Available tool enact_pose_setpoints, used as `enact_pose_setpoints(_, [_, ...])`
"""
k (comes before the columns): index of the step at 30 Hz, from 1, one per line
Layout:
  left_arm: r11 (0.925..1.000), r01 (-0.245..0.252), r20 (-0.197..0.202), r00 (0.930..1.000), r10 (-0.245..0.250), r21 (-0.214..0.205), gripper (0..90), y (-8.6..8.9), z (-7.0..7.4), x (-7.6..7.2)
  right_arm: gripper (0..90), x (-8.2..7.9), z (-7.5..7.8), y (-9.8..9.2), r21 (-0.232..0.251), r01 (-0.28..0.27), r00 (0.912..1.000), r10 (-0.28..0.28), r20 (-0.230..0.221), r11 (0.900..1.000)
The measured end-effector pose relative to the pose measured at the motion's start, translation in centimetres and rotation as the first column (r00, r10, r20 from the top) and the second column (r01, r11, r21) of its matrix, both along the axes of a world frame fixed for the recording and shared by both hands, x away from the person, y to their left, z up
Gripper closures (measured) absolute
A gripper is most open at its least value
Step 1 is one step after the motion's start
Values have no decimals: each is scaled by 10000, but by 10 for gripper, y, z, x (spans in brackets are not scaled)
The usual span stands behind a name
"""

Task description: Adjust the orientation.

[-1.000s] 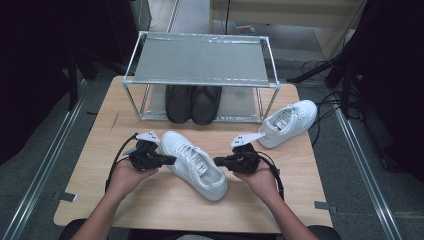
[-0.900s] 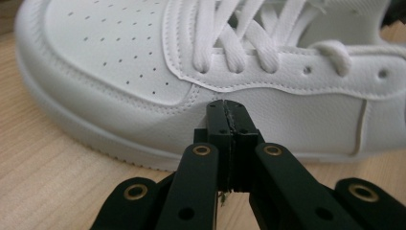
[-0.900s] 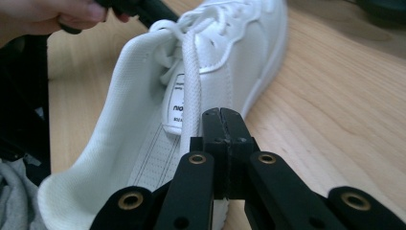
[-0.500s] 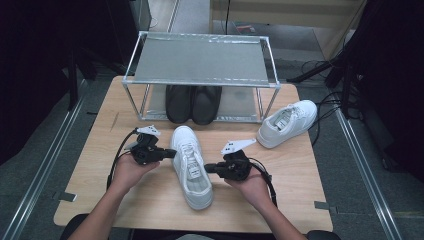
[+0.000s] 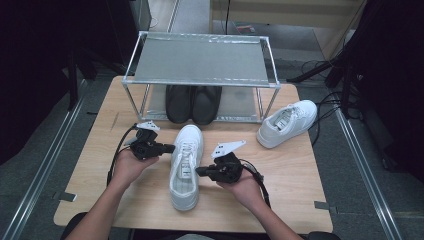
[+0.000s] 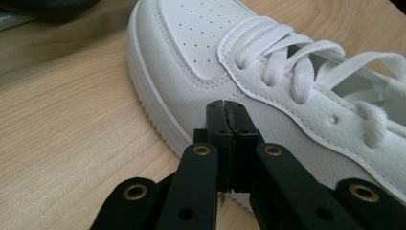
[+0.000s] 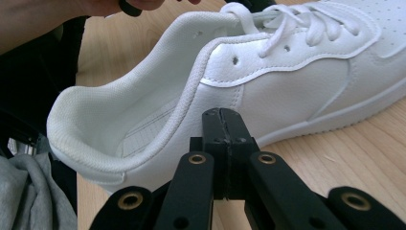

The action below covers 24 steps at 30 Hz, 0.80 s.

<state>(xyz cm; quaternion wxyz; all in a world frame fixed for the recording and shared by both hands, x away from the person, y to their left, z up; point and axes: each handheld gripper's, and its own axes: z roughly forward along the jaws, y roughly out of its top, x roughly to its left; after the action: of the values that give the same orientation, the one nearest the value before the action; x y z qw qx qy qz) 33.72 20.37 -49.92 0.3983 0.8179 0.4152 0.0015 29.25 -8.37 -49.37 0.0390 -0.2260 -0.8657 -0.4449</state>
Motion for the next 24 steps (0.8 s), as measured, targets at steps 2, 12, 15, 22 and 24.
enact_pose_setpoints(2, [9998,-54,27,10000,55,-199,849,3,3,-1,900,1,1,-5,26,109,9999,-109,113,9999])
enact_pose_setpoints(12, [9981,409,263,9989,-397,-454,662,11,17,-13,745,17,5,-33,-158,841,9953,-832,489,9963])
enact_pose_setpoints(15, [9980,460,325,9985,-446,-439,606,11,18,-13,681,21,5,-43,-58,1094,9921,-1088,619,9940])
enact_pose_setpoints(22, [9975,692,502,9964,-683,-169,540,9,15,-15,633,32,7,-65,21,1628,9851,-1626,555,9867])
enact_pose_setpoints(24, [9972,748,530,9958,-743,-76,530,8,14,-16,626,35,9,-70,21,1784,9827,-1783,492,9840])
